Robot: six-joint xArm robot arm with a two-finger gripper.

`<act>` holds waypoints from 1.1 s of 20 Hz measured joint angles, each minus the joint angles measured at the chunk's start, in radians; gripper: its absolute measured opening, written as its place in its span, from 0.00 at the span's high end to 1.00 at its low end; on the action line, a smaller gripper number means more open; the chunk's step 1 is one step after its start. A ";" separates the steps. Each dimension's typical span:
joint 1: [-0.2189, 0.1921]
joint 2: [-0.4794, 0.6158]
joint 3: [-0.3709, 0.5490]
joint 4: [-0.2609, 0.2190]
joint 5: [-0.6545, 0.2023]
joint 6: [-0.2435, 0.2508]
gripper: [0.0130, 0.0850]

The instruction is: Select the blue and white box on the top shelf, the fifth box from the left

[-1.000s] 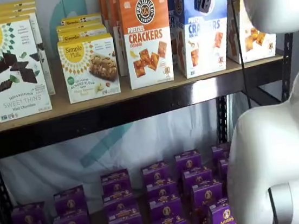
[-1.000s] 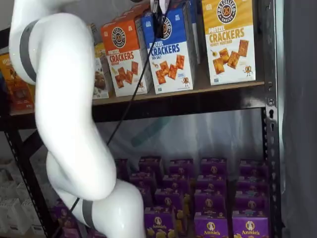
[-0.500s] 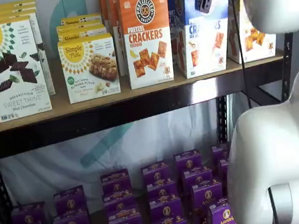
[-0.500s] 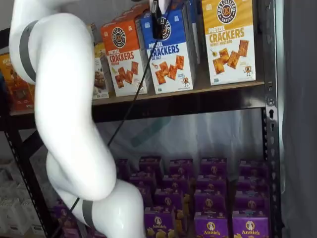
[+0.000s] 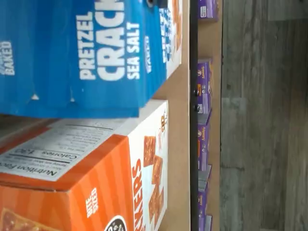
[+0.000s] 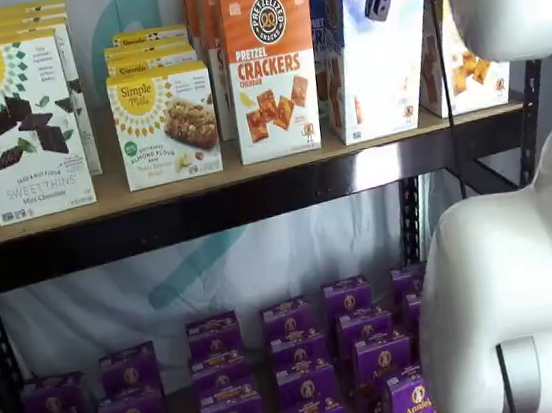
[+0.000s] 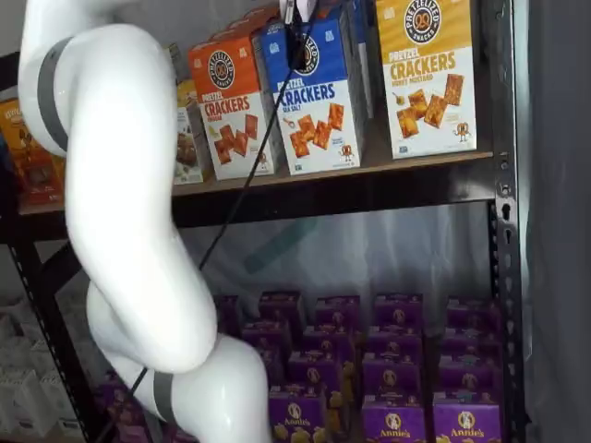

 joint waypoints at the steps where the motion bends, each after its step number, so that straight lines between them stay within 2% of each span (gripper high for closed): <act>1: 0.001 -0.002 0.002 -0.002 -0.003 0.000 0.33; 11: 0.011 -0.014 0.019 -0.008 -0.018 0.007 0.33; 12: 0.013 -0.015 0.021 -0.008 -0.019 0.008 0.39; 15: 0.015 -0.017 0.025 -0.007 -0.019 0.010 0.39; 22: 0.028 -0.019 0.005 -0.022 0.030 0.026 0.39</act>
